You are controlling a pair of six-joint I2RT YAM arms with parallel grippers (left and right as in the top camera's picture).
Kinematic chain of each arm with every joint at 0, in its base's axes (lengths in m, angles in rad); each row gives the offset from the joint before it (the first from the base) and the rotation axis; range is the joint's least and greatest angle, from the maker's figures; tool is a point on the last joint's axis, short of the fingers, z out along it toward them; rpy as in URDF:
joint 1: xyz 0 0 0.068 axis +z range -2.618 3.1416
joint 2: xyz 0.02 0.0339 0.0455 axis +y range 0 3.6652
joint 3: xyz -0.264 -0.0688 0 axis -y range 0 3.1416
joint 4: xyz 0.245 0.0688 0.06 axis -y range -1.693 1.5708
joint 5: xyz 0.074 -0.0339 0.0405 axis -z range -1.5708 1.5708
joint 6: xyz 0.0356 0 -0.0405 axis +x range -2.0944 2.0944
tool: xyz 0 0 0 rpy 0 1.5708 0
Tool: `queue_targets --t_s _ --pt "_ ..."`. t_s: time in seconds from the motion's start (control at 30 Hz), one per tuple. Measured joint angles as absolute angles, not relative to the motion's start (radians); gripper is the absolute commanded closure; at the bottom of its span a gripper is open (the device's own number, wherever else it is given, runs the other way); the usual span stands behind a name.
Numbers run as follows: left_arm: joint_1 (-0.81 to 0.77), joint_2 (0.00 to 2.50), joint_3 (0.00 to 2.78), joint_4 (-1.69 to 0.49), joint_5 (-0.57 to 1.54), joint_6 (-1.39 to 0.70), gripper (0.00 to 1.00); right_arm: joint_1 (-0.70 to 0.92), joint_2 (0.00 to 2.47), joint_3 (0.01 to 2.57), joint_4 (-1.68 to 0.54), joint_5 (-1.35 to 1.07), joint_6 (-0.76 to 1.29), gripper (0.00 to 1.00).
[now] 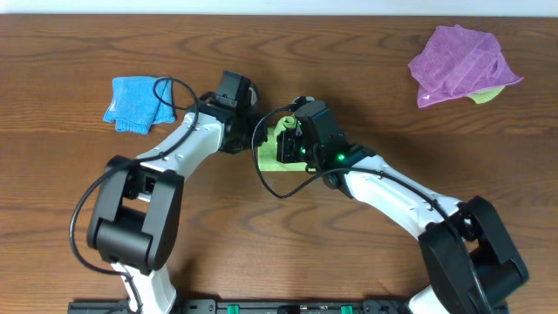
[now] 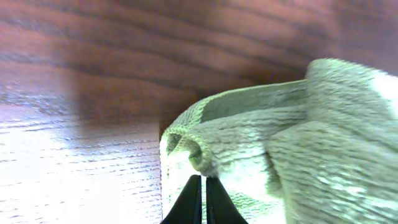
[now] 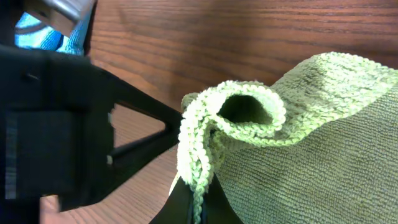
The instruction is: Fold the cloth
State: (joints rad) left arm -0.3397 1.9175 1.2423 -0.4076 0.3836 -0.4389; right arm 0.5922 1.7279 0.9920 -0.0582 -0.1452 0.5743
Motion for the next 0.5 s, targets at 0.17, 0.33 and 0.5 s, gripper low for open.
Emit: queue_targets --t_s 0.17,0.33,0.5 --pt "-0.321 1.892 1.242 -0.412 0.381 -0.436 0.94 0.616 1.728 0.994 -0.058 -0.144 0.577 0.99" --pt "-0.268 1.866 1.242 -0.418 0.375 -0.432 0.94 0.635 1.728 0.994 -0.052 -0.141 0.577 0.99" --pt "-0.213 1.834 1.242 -0.426 0.366 -0.418 0.94 0.644 1.728 0.994 -0.04 -0.136 0.577 0.99"
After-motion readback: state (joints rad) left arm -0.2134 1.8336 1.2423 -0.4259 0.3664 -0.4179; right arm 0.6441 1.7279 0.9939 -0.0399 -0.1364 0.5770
